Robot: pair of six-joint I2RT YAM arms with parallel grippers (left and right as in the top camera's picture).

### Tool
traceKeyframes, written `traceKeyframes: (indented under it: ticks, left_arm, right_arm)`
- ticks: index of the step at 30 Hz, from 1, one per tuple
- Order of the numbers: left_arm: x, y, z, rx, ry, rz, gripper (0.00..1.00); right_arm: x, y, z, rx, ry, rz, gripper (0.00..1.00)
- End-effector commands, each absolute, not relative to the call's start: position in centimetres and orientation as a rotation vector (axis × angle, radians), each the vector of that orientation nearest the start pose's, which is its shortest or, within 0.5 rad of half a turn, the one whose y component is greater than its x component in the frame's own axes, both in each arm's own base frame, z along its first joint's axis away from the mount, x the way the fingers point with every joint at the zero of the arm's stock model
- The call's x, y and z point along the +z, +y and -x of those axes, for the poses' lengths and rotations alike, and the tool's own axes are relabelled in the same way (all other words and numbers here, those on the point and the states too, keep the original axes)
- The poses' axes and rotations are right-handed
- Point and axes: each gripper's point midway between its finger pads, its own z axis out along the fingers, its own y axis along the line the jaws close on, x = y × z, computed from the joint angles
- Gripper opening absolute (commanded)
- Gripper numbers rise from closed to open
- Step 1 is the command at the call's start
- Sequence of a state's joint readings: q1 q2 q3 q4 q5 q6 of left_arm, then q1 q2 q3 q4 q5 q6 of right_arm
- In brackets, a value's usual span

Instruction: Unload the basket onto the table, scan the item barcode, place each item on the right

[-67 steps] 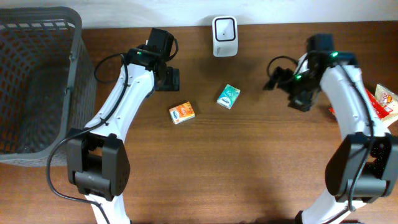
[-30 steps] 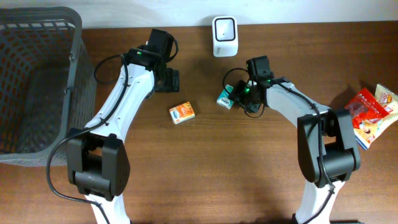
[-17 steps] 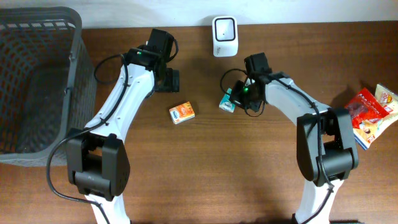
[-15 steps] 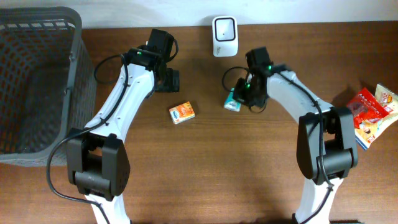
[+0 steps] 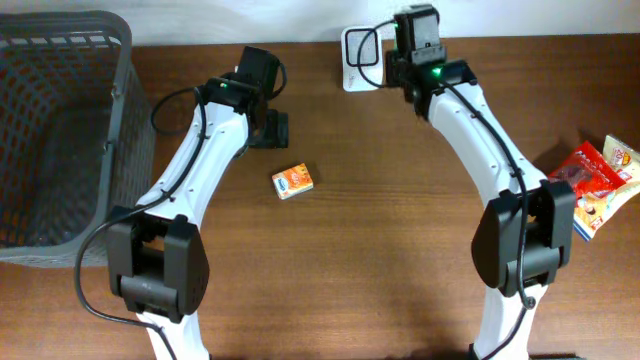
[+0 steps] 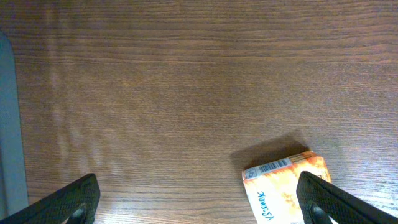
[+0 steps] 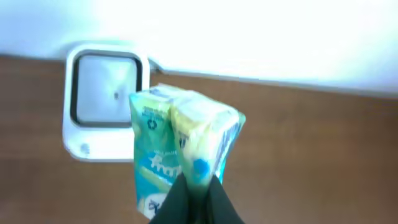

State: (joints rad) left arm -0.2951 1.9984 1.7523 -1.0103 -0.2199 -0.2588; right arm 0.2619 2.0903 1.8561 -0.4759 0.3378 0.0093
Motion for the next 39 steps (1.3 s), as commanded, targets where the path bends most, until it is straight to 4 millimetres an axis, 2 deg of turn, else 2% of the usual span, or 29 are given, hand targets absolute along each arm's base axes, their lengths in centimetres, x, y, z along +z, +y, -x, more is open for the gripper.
traceKeyframes:
  ticks: [1,3,5,7,8,10,12,14,18,29,33,34,36,39]
  left_arm:
    - [12.8,-9.7,-44.8,0.162,2.766,0.015,0.99]
    - [12.8,-9.7,-44.8,0.162,2.766,0.015,0.99]
    - [12.8,-9.7,-44.8,0.162,2.766,0.015,0.99]
    - [12.8,-9.7,-44.8,0.162,2.766,0.015,0.99]
    - [12.8,-9.7,-44.8,0.162,2.766,0.015,0.99]
    - [12.8,-9.7,-44.8,0.162,2.765,0.015,0.99]
    - [12.8,-9.7,-44.8,0.162,2.765,0.015,0.99]
    - [12.8,-9.7,-44.8,0.162,2.765,0.015,0.99]
    - [12.8,-9.7,-44.8,0.162,2.765,0.015,0.99]
    - [12.8,-9.7,-44.8,0.162,2.765,0.015,0.99]
    - [12.8,-9.7,-44.8,0.161,2.766,0.016,0.99]
    - [12.8,-9.7,-44.8,0.161,2.766,0.016,0.99]
    - [12.7,-9.7,-44.8,0.157,2.766,0.015,0.99]
    - [12.7,-9.8,-44.8,0.156,2.767,0.015,0.99]
  right_arm:
    - [19.4,10.7,-59.3,-0.458,2.139,0.442,0.04]
    - [19.3,11.5,-60.0,-0.499,2.095,0.532,0.04]
    - [18.3,12.4,-60.8,-0.563,2.048,0.673,0.04]
    - [17.1,13.2,-61.2,-0.62,2.014,0.799,0.04]
    - [15.6,14.1,-61.3,-0.679,1.983,0.942,0.04]
    - [14.2,15.1,-61.4,-0.757,1.924,1.121,0.04]
    - [13.8,16.0,-61.7,-0.781,1.885,1.166,0.04]
    - [14.0,16.4,-62.0,-0.782,1.863,1.149,0.04]
    - [15.6,16.1,-62.8,-0.844,1.816,1.087,0.04]
    - [15.6,15.9,-62.8,-0.871,1.809,1.112,0.04]
    - [16.1,14.5,-62.7,-0.953,1.837,1.06,0.04]
    - [16.5,14.0,-62.6,-0.974,1.848,1.028,0.04]
    - [18.7,12.1,-62.6,-0.968,1.884,0.827,0.04]
    - [23.7,8.3,-61.8,-0.978,1.889,0.534,0.04]
